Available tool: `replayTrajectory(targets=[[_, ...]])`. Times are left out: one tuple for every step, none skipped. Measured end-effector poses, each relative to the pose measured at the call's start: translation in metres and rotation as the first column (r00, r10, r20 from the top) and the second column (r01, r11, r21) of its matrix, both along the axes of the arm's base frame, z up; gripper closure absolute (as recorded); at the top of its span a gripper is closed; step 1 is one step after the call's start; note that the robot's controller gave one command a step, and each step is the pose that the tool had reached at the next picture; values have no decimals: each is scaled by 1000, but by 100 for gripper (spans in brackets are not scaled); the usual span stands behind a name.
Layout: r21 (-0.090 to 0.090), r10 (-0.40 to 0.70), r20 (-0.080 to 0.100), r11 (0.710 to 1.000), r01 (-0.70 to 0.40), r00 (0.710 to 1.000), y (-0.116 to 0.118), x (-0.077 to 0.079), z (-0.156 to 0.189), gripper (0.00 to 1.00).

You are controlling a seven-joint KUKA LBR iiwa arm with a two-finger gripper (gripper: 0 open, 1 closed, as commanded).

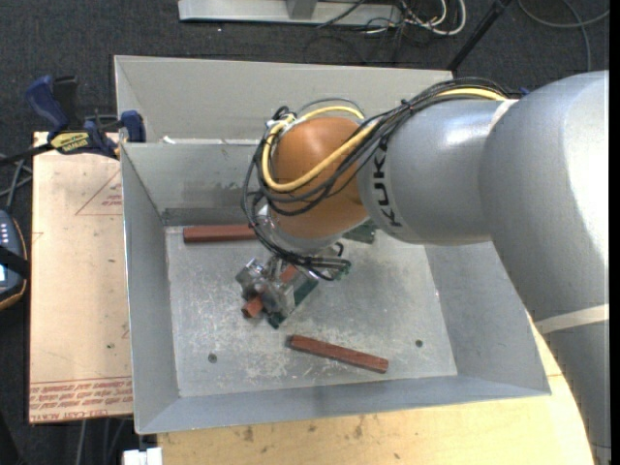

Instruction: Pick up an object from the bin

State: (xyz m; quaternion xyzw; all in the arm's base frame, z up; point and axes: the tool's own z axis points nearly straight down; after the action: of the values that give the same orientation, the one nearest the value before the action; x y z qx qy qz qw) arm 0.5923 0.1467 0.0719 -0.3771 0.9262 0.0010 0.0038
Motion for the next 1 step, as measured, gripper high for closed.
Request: replayTrajectory(targets=[[-5,91,-16,996,-91,996,3,-47,47,100]])
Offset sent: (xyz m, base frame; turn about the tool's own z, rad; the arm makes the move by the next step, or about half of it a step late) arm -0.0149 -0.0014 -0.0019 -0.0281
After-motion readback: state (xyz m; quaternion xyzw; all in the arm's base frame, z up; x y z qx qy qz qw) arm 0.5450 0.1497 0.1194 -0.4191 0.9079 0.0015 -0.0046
